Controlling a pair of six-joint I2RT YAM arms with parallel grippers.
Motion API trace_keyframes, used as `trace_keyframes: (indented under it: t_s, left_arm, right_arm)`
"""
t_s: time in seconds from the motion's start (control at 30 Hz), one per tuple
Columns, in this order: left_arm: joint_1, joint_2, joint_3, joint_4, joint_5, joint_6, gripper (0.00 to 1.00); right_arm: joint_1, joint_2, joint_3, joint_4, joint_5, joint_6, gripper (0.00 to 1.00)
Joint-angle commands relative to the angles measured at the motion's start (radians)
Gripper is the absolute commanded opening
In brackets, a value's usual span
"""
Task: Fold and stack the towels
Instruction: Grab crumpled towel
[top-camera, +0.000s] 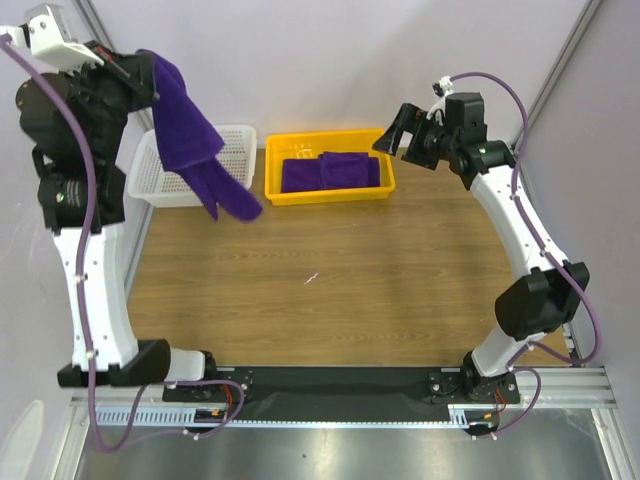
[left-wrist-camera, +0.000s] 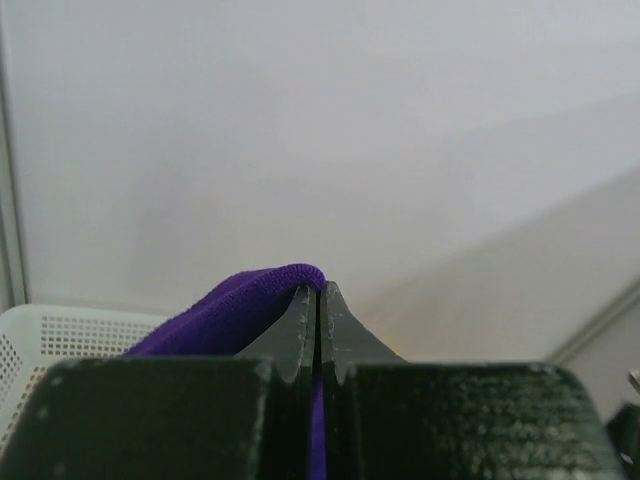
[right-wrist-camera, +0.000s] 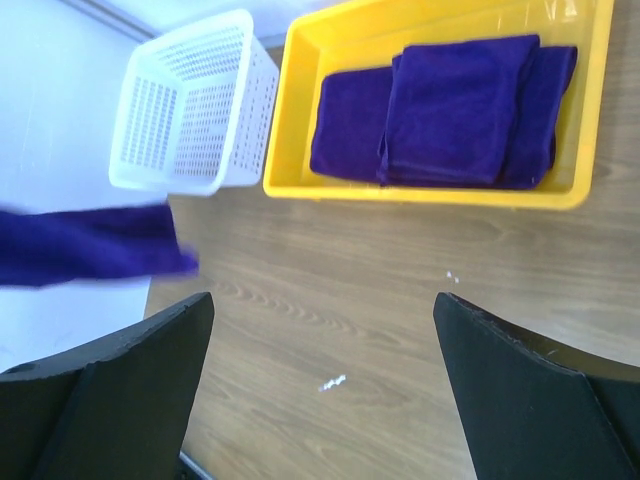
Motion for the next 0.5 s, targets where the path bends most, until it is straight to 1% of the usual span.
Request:
trace_keyframes:
  t_s: [0.0, 0.07, 0.1, 0.2, 0.27, 0.33, 0.47]
  left_arm:
    - [-0.036, -0.077, 0.006, -0.141, 0.043, 0.050, 0.01]
    - [-0.036, -0.110, -0.031, -0.197, 0.039, 0.042, 0.00]
    - [-0.034, -0.133, -0.080, -0.213, 0.032, 0.040, 0.00]
    - [-0.034, -0.233, -0.174, -0.257, -0.003, 0.037, 0.00]
    - [-0.034, -0.296, -0.203, -0.297, -0.032, 0.051, 0.00]
    - [-0.036, -0.330, -0.209, -0.360, -0.055, 0.071, 0.00]
    - [-0.034, -0.330, -0.137, -0.467, -0.107, 0.097, 0.00]
  right_arm:
    - [-0.002, -0.082, -0.059, -0.002, -0.027, -0.032, 1.00]
    - [0.000, -0.107, -0.117, 0.003, -0.039, -0.032, 1.00]
    - [0.000, -0.116, -0.135, 0.006, -0.044, -0.030, 1.00]
    - [-0.002, -0.145, -0.201, 0.000, -0.065, -0.032, 1.00]
    - [-0.002, -0.156, -0.243, -0.002, -0.085, -0.033, 1.00]
    - [-0.002, -0.162, -0.263, 0.000, -0.104, -0.032, 1.00]
    - [0.000, -0.180, -0.324, 0.030, -0.133, -0.012, 1.00]
